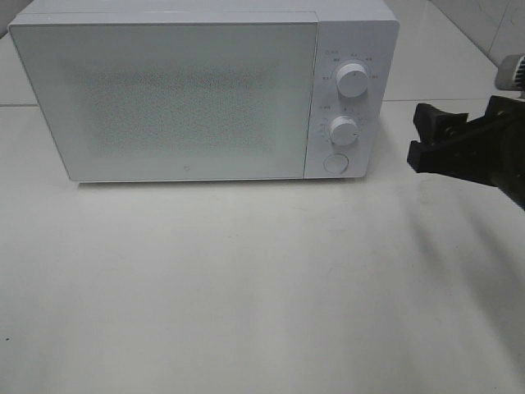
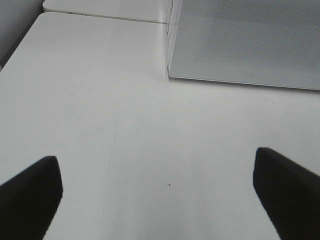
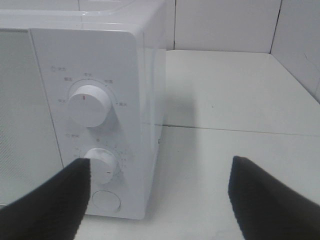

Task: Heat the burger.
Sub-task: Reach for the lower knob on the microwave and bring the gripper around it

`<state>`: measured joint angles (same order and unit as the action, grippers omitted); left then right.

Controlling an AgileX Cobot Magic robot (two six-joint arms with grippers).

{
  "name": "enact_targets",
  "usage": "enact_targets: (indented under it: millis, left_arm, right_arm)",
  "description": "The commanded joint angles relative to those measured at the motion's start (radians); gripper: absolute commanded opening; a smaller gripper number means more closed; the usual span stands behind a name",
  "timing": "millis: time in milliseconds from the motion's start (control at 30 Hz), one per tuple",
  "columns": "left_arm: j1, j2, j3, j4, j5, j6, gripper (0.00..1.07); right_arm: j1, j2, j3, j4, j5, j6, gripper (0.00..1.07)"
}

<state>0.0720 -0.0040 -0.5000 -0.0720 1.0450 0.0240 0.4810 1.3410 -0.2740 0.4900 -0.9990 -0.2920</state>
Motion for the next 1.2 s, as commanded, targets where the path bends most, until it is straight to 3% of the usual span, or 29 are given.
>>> enact_targets:
  millis: [33, 333, 600, 1200]
  left_arm:
    - [0.0, -0.026, 0.003, -0.006, -0.009, -0.006, 0.95]
    - [0.0, -0.026, 0.003, -0.006, -0.009, -0.006, 0.95]
    - [0.0, -0.026, 0.003, -0.006, -0.009, -0.006, 0.95]
    - [0.0, -0.026, 0.003, -0.006, -0.009, -0.006, 0.95]
  right_arm:
    - [0.092, 0.062, 0.003, 0.077, -0.117, -0.024, 0.75]
    - [0.255, 0.166, -0.002, 0.297, -0.269, -0.025, 0.75]
    - [0.341, 0.248, -0.065, 0.338, -0.283, -0.041, 0.75]
    - [0.336, 0.382, -0.196, 0.333, -0.284, -0.066, 0.75]
